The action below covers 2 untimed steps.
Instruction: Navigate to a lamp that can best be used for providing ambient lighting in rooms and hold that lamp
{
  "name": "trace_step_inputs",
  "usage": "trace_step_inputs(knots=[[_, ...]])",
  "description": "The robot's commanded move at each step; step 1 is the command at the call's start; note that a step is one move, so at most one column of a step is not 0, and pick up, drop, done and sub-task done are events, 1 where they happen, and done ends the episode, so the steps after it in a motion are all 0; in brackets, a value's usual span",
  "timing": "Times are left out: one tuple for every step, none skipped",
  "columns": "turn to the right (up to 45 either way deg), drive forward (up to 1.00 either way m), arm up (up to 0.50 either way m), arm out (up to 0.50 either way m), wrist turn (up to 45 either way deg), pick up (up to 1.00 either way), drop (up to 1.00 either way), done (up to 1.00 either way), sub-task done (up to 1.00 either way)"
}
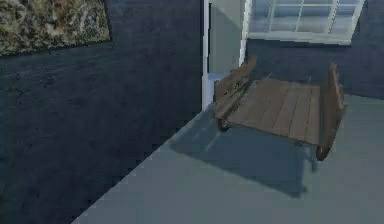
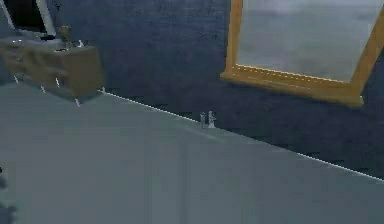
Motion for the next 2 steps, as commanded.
trace_step_inputs(knots=[[30.0, 0.0, 0.0, 0.0, 0.0, 0.0, 0.0, 0.0, 0.0], [0.0, 0.3, 0.0, 0.0, 0.0, 0.0, 0.0, 0.0, 0.0]])
